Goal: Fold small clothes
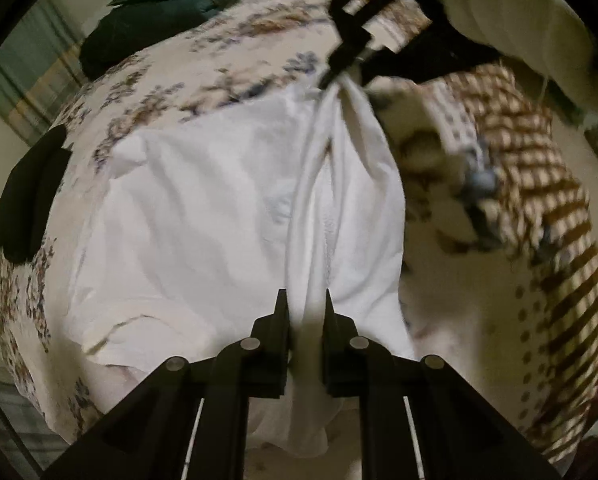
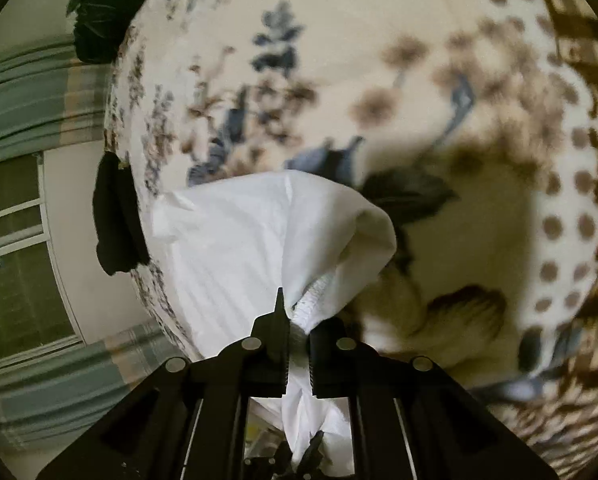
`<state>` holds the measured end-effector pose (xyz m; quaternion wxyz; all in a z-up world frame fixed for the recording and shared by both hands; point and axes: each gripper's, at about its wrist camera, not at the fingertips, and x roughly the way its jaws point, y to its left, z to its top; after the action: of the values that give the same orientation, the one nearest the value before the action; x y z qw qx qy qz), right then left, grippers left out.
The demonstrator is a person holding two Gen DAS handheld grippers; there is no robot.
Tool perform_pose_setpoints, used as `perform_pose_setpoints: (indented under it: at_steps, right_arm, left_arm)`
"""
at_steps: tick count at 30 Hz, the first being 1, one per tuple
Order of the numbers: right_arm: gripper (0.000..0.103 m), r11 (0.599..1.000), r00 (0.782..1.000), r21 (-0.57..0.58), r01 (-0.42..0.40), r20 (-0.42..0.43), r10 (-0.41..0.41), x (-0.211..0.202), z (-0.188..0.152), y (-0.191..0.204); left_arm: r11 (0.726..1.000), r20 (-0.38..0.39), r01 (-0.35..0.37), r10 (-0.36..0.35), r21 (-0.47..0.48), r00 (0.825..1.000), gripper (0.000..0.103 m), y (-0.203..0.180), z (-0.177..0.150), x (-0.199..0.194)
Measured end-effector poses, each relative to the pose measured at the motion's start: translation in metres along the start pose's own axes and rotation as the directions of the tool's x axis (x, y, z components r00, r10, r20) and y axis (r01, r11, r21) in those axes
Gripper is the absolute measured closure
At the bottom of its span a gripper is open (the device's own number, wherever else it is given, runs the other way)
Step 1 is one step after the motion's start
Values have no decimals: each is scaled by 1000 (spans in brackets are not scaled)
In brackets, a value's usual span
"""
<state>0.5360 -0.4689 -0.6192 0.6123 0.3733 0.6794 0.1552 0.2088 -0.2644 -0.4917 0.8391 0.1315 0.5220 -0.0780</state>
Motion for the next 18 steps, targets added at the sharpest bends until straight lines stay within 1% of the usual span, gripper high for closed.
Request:
perform_pose_setpoints:
  at_steps: [4,8,11,13,14,18]
  right_arm:
    - [95,1000,999,-3,-11,34,11,-11,-10,37]
    - [95,999,999,-36,-10,40,11,1,-11,90]
    - [95,998,1000,-68,0,26,2,24,-6,132]
    - [95,996,1000,-86,21,15,-20,47,-2,162]
    - [95,995,999,-93,32,6,-31,60,1,175]
    - [95,984,993,-140,110,-27,-115,126,12,230]
  left_arm:
    - [995,28,25,-23,-92,999,93,43,10,-21]
    - [980,44,40,-32,-196,999,93,103,18,-28]
    - [964,44,49,-39,-263,998,93,139,17,-24]
    - [947,33,54,-46,-316,998,93,170,13,-15]
    - [942,29,57,-50,-330,998,93,180,11,-12]
    - [907,10,66,-68,-416,998,93,233,-2,13]
